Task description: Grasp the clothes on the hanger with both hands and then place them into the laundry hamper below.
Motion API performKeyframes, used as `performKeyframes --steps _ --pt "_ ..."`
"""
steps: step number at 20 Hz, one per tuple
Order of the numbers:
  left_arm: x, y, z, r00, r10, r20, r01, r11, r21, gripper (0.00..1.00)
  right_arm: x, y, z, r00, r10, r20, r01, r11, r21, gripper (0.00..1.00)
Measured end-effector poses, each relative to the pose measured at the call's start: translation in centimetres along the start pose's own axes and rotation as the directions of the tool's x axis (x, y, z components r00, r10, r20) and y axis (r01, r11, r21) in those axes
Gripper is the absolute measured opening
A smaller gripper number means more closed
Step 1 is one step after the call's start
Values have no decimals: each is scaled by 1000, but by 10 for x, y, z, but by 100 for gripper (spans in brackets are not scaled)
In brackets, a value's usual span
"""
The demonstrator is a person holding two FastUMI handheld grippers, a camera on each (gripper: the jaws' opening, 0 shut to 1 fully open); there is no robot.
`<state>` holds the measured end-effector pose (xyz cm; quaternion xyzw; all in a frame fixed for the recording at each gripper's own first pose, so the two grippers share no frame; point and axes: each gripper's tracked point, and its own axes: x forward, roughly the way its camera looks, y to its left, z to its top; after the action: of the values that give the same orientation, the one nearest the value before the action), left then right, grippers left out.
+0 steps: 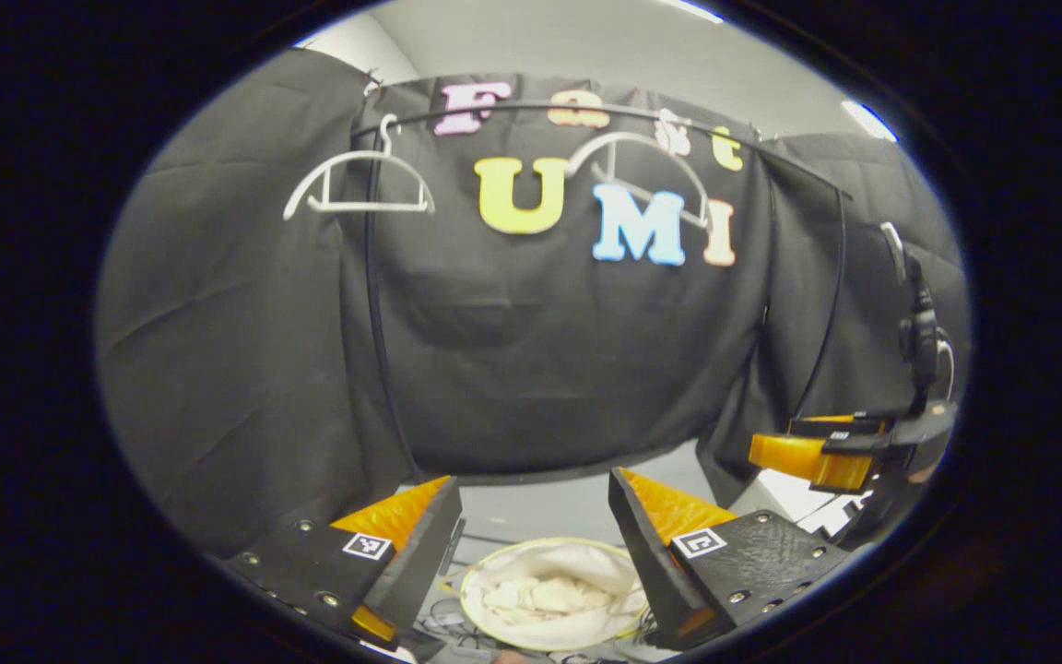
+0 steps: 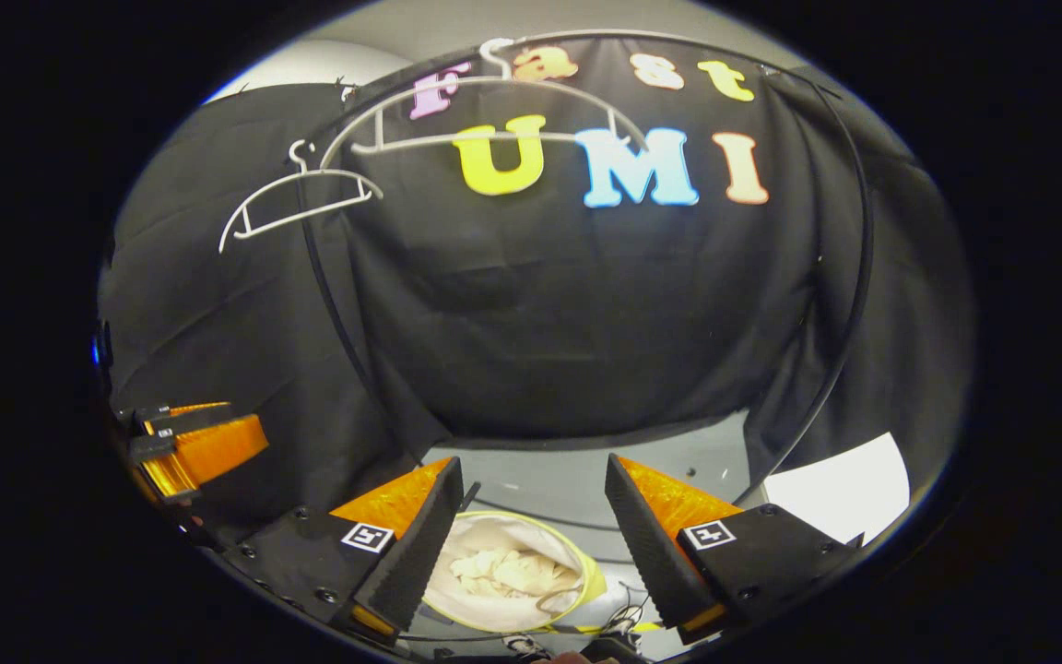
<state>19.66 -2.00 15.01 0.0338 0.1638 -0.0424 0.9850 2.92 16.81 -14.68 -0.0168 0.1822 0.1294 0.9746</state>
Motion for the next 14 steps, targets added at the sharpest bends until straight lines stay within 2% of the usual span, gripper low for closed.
performKeyframes --steps 3,5,6,7,10,14 --pt "-18 -10 51 996 6 93 -12 998 56 94 -26 -17 39 992 -40 123 42 999 -12 98" --pt "-26 -20 71 988 -3 153 -11 996 92 95 -35 -30 66 975 -63 214 68 998 -16 98" --pt "-29 -27 83 984 -14 179 -4 995 103 95 -42 -35 80 963 -81 257 89 996 -18 92" --pt "-32 -33 94 980 -20 196 -1 994 105 95 -51 -43 95 952 -95 291 105 994 -17 92" --pt "-51 -52 124 963 -33 266 18 998 60 93 -73 -58 115 926 -109 362 115 993 4 92" --pt "-77 -71 159 922 -54 384 69 997 -25 94 -102 -98 136 892 -149 428 155 988 20 93"
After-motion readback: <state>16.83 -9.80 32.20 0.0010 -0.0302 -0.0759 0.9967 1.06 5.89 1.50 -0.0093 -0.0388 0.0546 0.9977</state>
